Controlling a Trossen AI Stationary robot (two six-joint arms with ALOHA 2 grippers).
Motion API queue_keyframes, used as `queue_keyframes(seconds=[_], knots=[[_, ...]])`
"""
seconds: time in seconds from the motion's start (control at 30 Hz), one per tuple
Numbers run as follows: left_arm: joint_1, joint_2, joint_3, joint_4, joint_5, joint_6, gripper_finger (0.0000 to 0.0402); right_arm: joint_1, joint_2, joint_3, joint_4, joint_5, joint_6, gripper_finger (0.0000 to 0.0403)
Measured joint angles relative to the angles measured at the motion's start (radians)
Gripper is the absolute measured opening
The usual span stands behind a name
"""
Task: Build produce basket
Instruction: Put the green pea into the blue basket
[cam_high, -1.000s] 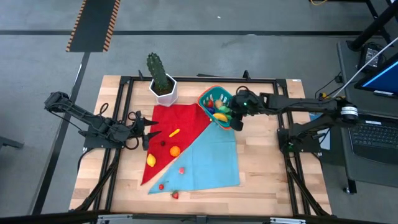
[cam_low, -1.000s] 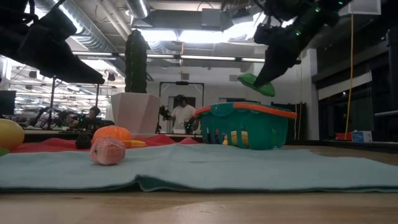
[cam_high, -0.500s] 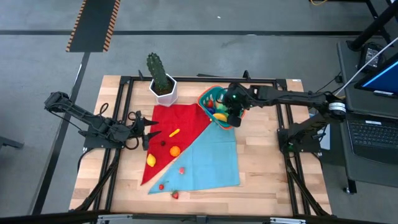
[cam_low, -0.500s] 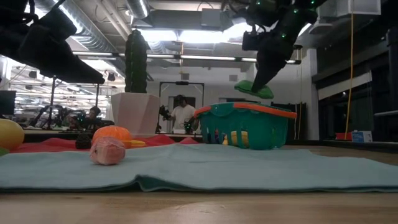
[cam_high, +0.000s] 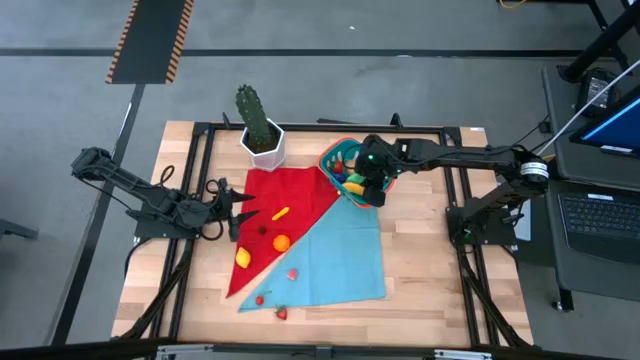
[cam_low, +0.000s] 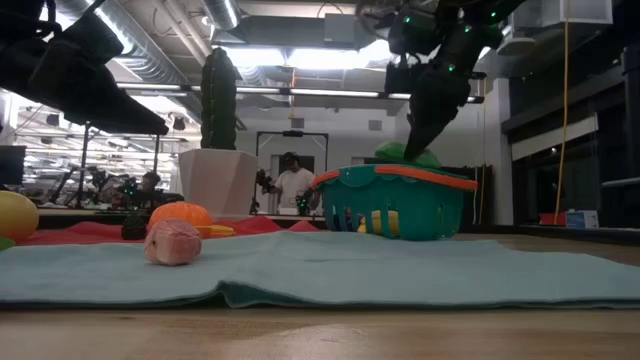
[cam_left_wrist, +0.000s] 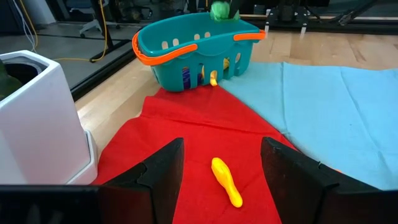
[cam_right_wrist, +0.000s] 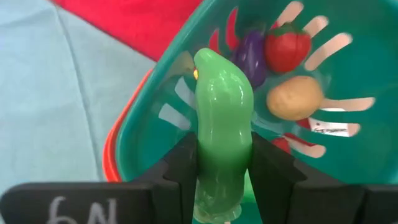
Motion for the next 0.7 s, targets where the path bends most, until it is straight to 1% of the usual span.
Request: queue_keyframes(seconds=[0.13,0.3,0.7], knots=[[0.000,0.000,0.000,0.000,0.000,0.000,0.0204,0.000,0.044,0.000,0.002,-0.016,-0.016,0.0118],[0.000,0.000,0.000,0.000,0.000,0.000,0.0204,0.000,0.078,0.000,0.010,-0.078,-0.020,0.0118],[0.000,0.000,0.000,0.000,0.000,0.000,0.0204,0.000,0.087,0.000,-0.010,-0.083,-0.036,0.0120]])
